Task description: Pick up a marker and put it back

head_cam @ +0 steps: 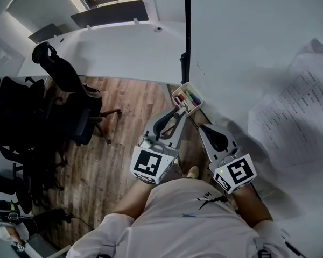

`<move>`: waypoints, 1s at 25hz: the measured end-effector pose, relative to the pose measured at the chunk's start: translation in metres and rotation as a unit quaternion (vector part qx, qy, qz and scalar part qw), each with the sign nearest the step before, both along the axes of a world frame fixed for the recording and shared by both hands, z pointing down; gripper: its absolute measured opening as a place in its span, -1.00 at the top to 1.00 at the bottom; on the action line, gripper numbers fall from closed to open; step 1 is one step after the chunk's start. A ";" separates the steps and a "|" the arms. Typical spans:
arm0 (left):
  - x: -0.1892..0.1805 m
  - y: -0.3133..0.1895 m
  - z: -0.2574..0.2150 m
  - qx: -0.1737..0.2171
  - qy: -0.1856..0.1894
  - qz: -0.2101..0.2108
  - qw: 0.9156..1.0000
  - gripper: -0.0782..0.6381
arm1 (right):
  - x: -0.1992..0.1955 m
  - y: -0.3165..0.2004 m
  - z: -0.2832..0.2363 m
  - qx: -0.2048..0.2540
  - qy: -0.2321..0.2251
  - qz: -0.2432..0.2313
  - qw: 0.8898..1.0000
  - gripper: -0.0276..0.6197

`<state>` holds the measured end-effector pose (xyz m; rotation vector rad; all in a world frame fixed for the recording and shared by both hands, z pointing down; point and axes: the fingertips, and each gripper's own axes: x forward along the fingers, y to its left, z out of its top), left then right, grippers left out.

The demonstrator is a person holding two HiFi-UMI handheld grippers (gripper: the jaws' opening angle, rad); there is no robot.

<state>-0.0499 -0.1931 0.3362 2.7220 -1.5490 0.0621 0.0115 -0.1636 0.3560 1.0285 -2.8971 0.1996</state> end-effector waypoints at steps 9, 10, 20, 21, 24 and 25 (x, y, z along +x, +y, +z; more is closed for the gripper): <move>-0.001 -0.017 0.016 -0.010 -0.007 0.011 1.000 0.54 | -0.005 -0.008 0.008 -0.010 0.008 0.008 1.000 0.87; 0.000 -0.022 0.020 -0.010 -0.013 0.014 1.000 0.54 | -0.004 -0.010 0.009 -0.012 0.009 0.011 1.000 0.87; 0.018 -0.069 0.067 -0.009 -0.031 0.051 0.998 0.54 | 0.009 -0.027 0.034 -0.045 0.027 0.069 0.996 0.87; 0.019 -0.073 0.073 -0.007 -0.034 0.057 0.998 0.54 | 0.010 -0.027 0.037 -0.049 0.030 0.075 0.996 0.87; 0.025 -0.086 0.091 -0.007 -0.043 0.070 0.997 0.54 | 0.012 -0.032 0.039 -0.056 0.038 0.094 0.993 0.87; 0.027 -0.090 0.097 -0.008 -0.046 0.075 0.996 0.54 | 0.014 -0.035 0.040 -0.058 0.040 0.100 0.992 0.87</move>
